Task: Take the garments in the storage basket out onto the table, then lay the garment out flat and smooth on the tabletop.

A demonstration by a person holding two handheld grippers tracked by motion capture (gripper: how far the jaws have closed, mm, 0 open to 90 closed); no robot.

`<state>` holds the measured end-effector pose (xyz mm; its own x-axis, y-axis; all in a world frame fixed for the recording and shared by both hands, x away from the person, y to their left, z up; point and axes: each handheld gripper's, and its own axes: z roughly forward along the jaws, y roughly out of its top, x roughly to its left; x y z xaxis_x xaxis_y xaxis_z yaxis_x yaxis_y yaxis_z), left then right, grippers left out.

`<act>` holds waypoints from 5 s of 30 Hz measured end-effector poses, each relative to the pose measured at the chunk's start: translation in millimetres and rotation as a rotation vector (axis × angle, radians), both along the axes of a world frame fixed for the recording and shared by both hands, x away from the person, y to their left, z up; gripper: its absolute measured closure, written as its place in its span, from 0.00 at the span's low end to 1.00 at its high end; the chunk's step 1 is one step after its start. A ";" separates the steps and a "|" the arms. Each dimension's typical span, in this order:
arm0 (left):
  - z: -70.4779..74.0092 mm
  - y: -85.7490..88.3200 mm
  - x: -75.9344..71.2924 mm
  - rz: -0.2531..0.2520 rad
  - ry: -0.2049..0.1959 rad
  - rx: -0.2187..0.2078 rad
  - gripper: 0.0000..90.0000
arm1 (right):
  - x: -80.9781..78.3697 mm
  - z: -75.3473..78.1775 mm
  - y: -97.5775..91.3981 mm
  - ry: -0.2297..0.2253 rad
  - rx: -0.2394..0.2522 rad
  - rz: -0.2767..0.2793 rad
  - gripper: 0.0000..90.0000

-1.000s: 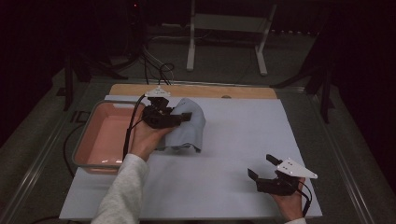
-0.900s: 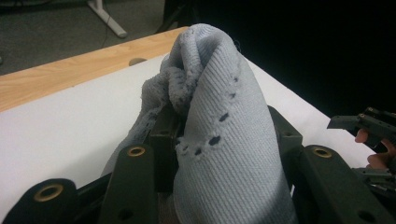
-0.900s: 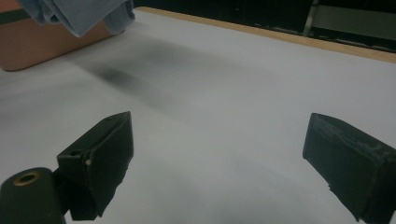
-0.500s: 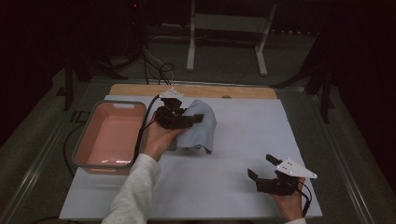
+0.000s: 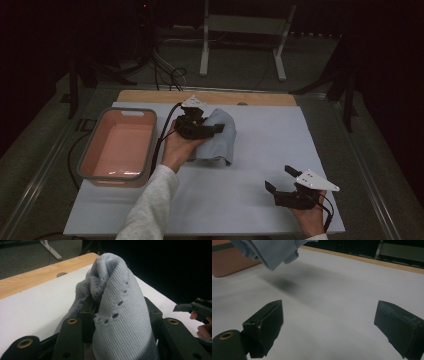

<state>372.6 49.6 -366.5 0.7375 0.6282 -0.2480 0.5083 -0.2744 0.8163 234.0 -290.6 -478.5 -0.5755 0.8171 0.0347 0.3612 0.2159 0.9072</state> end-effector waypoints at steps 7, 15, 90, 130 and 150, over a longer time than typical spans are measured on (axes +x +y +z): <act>-6.1 -1.7 -1.0 -0.011 -0.003 -0.017 0.35 | 0.0 0.0 0.0 0.000 0.001 0.000 0.10; -1.8 8.7 -3.8 0.044 -0.015 -0.031 0.03 | -0.3 0.0 0.8 -0.001 0.000 0.003 0.10; -28.3 66.7 -48.9 0.071 -0.115 0.045 0.00 | -0.1 -0.8 1.8 0.001 -0.004 0.002 0.10; -51.7 112.9 -69.7 0.155 -0.134 0.062 0.00 | 0.8 -1.0 3.9 0.000 -0.011 0.002 0.10; -53.4 112.7 -75.4 0.138 -0.121 0.086 0.00 | 0.5 0.2 8.7 0.034 0.031 -0.014 0.10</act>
